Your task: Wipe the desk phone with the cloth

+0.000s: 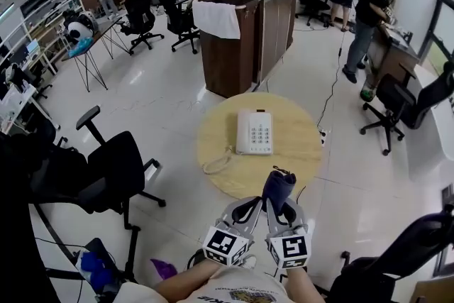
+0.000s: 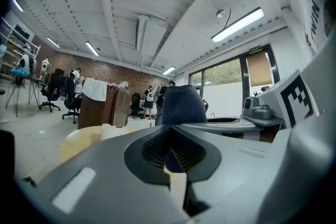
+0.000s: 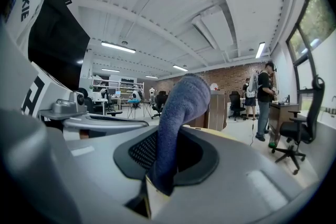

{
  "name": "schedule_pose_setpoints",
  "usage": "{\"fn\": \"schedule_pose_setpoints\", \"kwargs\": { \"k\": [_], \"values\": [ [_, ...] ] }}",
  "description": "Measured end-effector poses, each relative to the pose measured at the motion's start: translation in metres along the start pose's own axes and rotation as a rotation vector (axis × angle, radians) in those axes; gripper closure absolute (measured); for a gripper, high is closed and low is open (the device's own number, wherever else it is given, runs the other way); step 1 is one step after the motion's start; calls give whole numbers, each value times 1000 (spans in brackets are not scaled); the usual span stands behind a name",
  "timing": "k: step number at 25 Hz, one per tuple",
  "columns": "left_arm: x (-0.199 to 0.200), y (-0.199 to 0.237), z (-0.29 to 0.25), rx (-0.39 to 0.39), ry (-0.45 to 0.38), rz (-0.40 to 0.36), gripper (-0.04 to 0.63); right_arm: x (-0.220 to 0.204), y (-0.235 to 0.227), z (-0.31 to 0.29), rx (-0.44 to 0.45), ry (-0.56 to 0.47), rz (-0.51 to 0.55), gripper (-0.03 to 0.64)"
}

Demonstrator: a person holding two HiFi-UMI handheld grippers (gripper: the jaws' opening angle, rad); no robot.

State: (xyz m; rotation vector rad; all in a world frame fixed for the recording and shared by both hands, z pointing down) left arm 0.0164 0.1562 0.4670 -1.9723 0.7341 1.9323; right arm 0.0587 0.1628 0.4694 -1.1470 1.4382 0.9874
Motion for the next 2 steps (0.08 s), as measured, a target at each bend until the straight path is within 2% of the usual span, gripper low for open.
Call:
{"fn": "schedule_pose_setpoints", "kwargs": {
  "k": [2],
  "values": [
    [-2, 0, 2, -6, 2, 0, 603, -5, 1, 0, -4, 13, -2, 552]
  ]
}}
Point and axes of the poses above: the fingertips, and each gripper's own axes: z backward along the fingers, y to its left, x out of its top, the point moved 1 cm from there along z, backward along the fingers, and after that the axes turned 1 degree about y, right-handed, at the moved point
